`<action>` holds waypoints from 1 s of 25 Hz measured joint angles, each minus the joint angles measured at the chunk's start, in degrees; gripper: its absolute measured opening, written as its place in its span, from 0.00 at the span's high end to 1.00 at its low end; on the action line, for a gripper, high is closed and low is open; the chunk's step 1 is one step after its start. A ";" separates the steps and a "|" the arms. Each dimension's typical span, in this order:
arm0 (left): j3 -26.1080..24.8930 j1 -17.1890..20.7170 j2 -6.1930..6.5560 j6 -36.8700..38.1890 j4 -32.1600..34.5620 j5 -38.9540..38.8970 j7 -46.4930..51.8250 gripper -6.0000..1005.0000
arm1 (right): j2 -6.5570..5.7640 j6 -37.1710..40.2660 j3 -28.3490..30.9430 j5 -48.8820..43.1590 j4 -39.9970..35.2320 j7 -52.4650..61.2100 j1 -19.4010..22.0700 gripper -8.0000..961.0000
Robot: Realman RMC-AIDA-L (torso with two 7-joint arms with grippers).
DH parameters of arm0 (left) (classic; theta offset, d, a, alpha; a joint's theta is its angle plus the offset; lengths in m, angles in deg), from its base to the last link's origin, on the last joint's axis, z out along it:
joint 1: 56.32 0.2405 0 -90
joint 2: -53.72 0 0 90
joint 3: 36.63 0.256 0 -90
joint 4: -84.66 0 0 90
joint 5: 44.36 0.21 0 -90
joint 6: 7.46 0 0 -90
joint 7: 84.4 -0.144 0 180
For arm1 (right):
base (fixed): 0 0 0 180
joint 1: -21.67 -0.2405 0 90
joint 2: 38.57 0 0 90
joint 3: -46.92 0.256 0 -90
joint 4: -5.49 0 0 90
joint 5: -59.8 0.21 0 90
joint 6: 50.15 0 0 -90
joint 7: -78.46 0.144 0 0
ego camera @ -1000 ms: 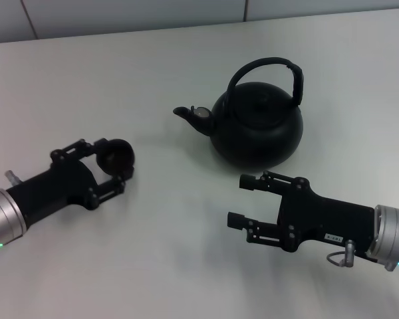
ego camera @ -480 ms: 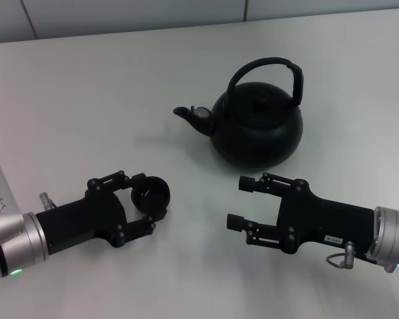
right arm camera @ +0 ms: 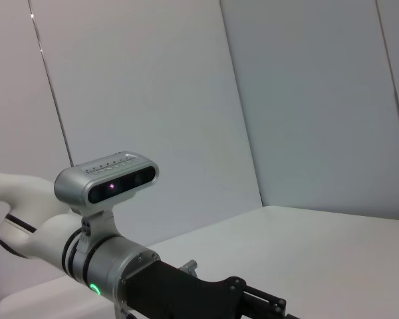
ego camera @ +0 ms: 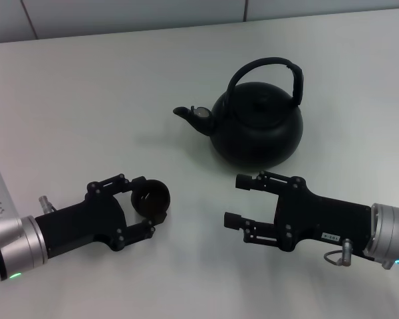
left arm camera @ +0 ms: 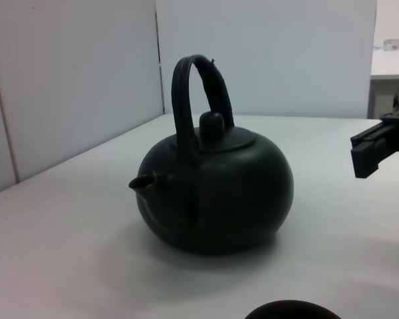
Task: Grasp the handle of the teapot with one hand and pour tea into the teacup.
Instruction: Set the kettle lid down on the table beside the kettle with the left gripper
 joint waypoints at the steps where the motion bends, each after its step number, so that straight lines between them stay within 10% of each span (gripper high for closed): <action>1: 0.00 0.02 0.00 -0.29 0.00 0.00 -0.05 0.30 | 0.01 0.01 0.08 0.00 0.00 0.01 0.00 0.23; 25: 0.01 0.32 0.24 -2.73 0.00 0.46 0.32 0.30 | 0.07 -0.39 0.44 -0.05 0.00 0.24 -1.30 0.23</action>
